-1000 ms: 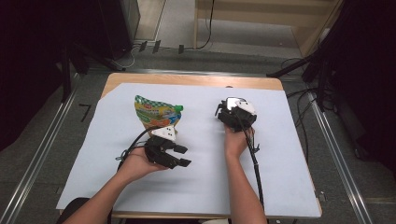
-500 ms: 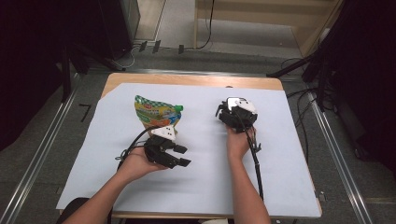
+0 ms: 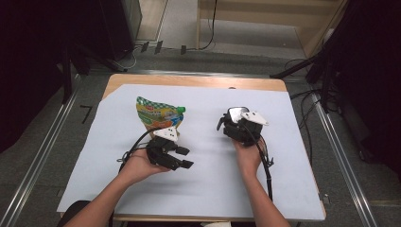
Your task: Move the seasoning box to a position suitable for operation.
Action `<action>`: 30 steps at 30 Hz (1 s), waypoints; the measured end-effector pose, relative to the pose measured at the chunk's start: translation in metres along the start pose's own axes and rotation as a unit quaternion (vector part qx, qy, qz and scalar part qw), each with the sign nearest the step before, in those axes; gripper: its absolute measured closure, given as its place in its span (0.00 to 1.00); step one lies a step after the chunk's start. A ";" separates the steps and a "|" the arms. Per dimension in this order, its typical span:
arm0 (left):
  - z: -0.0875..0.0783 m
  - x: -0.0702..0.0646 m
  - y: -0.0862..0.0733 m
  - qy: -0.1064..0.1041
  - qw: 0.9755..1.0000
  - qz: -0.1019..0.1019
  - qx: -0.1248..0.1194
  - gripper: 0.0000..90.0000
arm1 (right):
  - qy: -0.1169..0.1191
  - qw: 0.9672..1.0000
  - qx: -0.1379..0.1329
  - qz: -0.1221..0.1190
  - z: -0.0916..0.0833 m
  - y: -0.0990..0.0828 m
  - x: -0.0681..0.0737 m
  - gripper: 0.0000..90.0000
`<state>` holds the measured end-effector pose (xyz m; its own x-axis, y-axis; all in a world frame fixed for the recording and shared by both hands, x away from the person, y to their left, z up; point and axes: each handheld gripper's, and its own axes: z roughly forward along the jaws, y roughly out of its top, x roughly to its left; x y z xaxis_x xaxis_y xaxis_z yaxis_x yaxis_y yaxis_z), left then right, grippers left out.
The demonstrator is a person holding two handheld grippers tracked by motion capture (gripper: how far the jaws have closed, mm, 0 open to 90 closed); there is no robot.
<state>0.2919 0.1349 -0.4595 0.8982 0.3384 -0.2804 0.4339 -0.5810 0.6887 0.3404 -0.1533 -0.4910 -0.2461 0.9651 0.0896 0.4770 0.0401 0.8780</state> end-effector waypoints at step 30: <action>-0.011 0.006 -0.002 0.019 1.000 -0.023 -0.001 0.50 | 0.141 0.988 0.024 -0.053 -0.050 -0.040 0.055 0.18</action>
<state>0.2962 0.1465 -0.4549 0.8744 0.3916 -0.2864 0.4738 -0.5622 0.6778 0.2657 -0.1148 -0.4973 -0.5192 0.8443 0.1328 0.4733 0.1547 0.8672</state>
